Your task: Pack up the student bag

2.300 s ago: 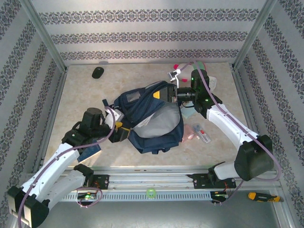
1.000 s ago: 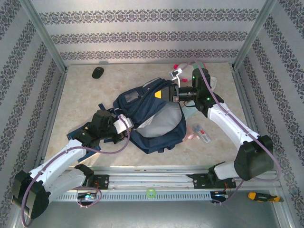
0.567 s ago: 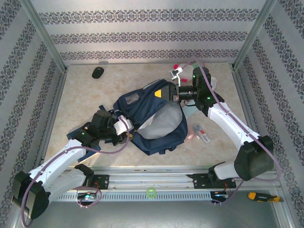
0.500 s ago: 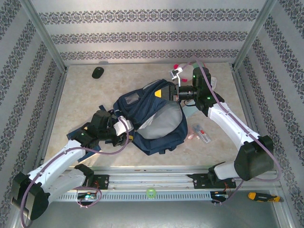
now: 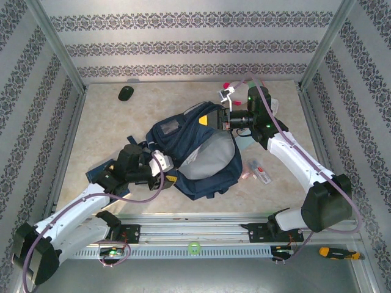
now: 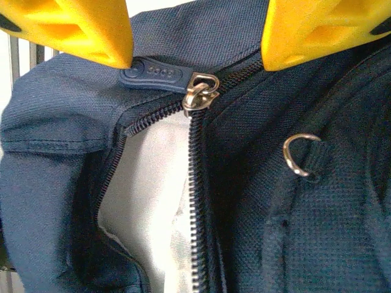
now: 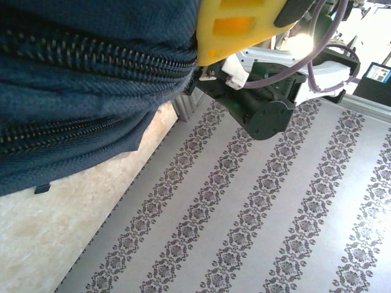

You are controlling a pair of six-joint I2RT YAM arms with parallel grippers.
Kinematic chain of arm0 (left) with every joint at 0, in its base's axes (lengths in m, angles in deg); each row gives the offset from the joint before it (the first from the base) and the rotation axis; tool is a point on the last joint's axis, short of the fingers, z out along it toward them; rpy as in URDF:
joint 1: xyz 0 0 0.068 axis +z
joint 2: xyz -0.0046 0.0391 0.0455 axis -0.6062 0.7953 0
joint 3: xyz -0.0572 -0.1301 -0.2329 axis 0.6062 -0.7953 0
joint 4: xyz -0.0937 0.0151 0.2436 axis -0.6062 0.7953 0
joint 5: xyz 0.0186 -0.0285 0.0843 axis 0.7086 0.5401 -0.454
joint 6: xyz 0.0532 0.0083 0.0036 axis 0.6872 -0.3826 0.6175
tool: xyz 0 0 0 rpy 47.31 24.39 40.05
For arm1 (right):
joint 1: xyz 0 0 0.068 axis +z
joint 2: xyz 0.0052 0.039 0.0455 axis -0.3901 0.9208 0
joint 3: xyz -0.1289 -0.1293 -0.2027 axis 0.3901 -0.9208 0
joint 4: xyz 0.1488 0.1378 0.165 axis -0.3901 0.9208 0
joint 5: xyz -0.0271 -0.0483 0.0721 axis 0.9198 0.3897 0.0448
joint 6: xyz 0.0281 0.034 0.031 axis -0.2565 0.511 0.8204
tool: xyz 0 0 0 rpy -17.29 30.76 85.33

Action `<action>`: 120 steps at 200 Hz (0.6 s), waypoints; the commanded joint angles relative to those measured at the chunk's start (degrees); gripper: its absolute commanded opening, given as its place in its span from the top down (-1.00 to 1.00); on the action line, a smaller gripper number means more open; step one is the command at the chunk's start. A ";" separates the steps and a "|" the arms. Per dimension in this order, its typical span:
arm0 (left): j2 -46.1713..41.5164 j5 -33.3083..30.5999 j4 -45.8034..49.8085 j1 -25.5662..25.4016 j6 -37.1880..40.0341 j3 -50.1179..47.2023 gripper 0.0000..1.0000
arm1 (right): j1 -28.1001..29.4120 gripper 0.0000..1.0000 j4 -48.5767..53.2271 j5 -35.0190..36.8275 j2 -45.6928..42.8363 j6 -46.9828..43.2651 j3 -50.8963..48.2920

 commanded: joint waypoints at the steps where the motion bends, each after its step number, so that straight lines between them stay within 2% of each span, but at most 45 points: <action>1: 1.03 -3.45 -3.54 -1.34 -3.99 -0.73 -0.10 | 0.37 1.00 -5.08 -1.46 -1.87 -1.15 2.90; 32: 0.57 -3.49 -2.06 -1.37 -7.01 -0.77 -0.18 | 0.06 1.00 -4.96 -1.84 -2.09 -1.31 2.86; 60: -1.66 -0.97 3.44 -1.39 -5.67 -0.69 -0.36 | -0.33 1.00 -4.68 -1.97 -2.22 -1.58 2.58; 89: -3.88 0.20 8.96 -1.39 -3.27 -0.39 -0.40 | -0.34 1.00 -4.60 -2.00 -2.57 -1.59 2.22; 120: -2.36 -0.10 5.46 -1.41 -5.90 -0.95 -0.39 | -0.33 1.00 -4.61 -1.97 -2.68 -1.59 2.34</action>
